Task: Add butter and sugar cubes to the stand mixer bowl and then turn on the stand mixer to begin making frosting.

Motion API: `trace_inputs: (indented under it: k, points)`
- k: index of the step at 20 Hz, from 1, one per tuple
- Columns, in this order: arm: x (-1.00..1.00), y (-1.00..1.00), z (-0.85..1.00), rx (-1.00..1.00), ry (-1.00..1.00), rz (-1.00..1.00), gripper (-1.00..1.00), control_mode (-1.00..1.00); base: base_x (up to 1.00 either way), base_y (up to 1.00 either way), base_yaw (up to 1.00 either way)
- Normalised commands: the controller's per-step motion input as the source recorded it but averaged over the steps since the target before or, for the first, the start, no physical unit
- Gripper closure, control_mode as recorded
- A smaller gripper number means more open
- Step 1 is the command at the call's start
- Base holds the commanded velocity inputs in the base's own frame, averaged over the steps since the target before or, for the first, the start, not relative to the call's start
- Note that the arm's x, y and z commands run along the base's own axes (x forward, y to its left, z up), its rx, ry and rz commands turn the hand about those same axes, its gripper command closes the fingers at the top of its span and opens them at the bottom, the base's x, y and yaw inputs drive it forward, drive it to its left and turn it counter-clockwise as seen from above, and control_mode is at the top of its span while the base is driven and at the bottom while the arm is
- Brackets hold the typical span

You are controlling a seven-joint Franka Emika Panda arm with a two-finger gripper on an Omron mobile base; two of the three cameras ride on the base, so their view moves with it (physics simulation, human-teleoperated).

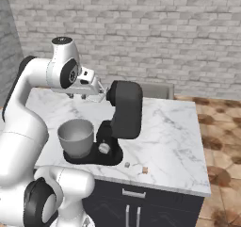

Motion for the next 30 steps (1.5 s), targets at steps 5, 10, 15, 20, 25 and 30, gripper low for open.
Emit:
trace_inputs:
  k: [5, 10, 15, 20, 25, 30]
  points:
    - [0.0, 0.0, -0.01, 0.0, 0.0, 0.0, -1.0, 1.0, -0.12, 0.3, 0.0]
    - [0.0, 0.0, 0.0, 0.0, 0.0, 0.0, -1.0, 1.0, -0.01, 0.51, 0.01]
    - [0.0, 0.0, 0.0, 0.0, 0.0, 0.0, -1.0, 1.0, 0.12, 0.4, 0.0]
    - [0.0, 0.0, 0.0, 0.0, 0.0, 0.0, -1.0, 1.0, 0.25, 0.47, -0.02]
    - [0.0, 0.0, 0.0, 0.0, 0.0, 0.0, -1.0, 1.0, 0.16, 0.33, -0.04]
    - [0.0, 0.0, 0.0, 0.0, 0.0, 0.0, -1.0, 1.0, 0.28, 0.23, -0.01]
